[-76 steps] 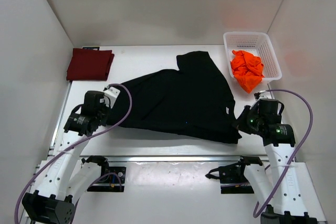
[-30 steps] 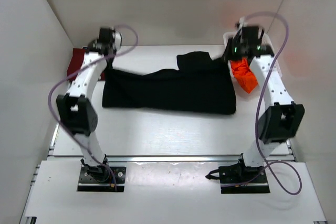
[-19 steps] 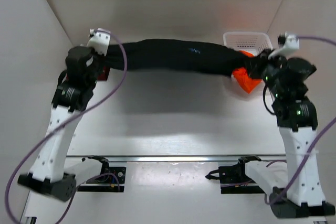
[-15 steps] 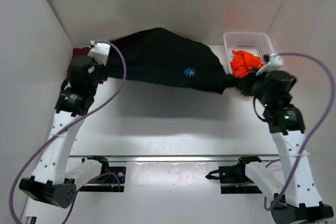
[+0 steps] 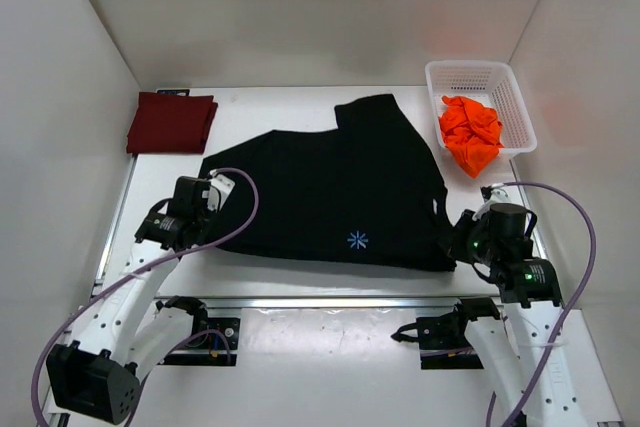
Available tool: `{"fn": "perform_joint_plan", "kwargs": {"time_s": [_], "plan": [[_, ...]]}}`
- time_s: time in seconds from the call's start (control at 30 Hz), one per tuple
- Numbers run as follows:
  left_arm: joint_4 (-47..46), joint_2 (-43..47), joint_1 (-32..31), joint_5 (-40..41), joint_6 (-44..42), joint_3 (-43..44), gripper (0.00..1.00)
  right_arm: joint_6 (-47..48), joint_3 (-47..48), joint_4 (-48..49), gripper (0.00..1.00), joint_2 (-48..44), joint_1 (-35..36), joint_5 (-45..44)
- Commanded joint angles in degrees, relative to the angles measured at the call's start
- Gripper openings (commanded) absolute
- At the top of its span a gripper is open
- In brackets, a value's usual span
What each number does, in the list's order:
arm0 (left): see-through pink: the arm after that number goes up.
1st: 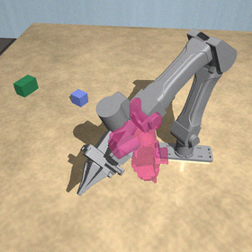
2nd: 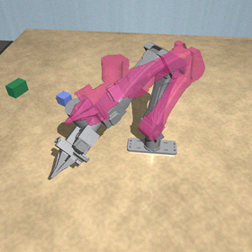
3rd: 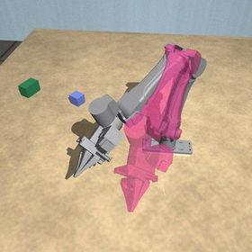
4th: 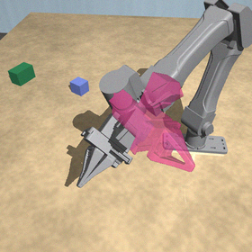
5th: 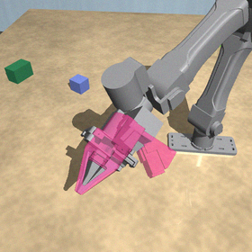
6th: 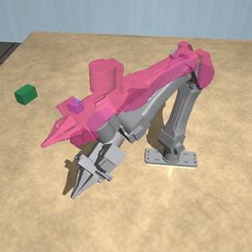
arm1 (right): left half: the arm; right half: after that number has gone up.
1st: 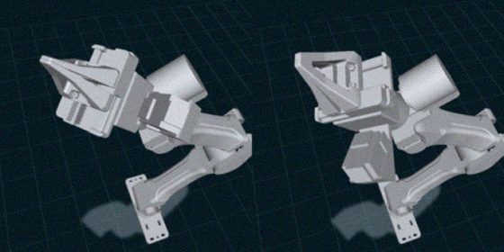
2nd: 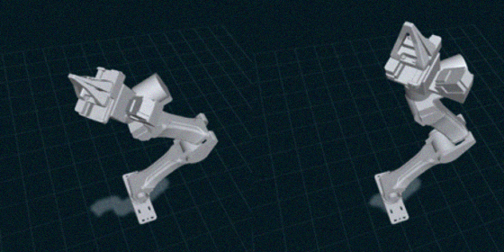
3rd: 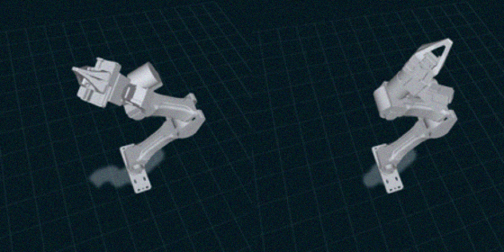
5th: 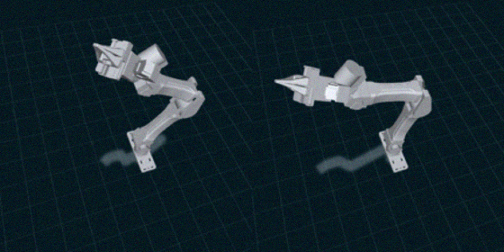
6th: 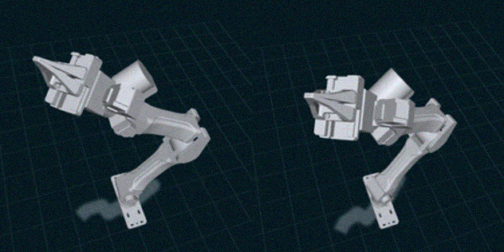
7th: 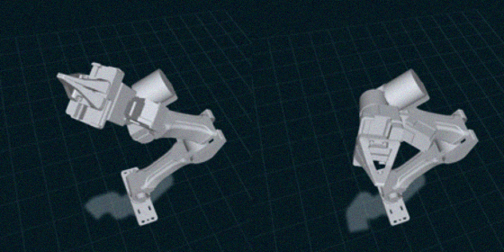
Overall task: Fold and stack the t-shirts
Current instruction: Flatten out the tshirt, then fold the flattened tshirt in 1/3 of the way
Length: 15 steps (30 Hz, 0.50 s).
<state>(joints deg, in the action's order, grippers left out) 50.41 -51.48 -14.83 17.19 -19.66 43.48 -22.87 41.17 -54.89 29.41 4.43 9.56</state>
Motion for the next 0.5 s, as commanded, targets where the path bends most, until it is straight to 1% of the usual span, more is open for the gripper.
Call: {"fn": "perform_joint_plan", "kwargs": {"time_s": [0.0, 0.07, 0.17, 0.23, 0.33, 0.4, 0.47], "plan": [[2.58, 2.0, 0.59, 2.58, -1.34, -2.26, 0.0, 1.69, -2.05, -1.09, 0.0, 0.65, -4.33, 6.15], [2.76, 2.27, 0.94, 2.94, -1.69, -3.23, 0.0, 3.09, -2.49, 0.05, 0.0, 1.35, -6.62, 8.36], [2.24, 1.83, 1.12, 3.02, -2.31, -4.55, 0.0, 3.62, -2.59, 2.15, 0.0, 3.36, -6.27, 7.14], [0.49, 0.17, 1.03, 4.07, -2.31, -5.33, 0.0, 3.71, -2.85, 3.39, 0.0, 5.91, -3.47, 5.83], [-2.33, -3.17, 1.2, 5.22, -2.66, -3.59, 0.0, 3.37, -3.2, 9.61, 0.0, 10.56, 1.88, 3.63], [-4.44, -5.37, 1.03, 6.45, -2.23, -2.45, 0.0, 3.71, -2.76, 12.95, 0.0, 13.72, 3.91, 2.22], [-7.42, -8.1, 1.38, 7.68, -2.4, -0.77, 0.0, 4.06, -2.15, 15.95, 0.0, 17.69, 4.01, 2.3]]}}
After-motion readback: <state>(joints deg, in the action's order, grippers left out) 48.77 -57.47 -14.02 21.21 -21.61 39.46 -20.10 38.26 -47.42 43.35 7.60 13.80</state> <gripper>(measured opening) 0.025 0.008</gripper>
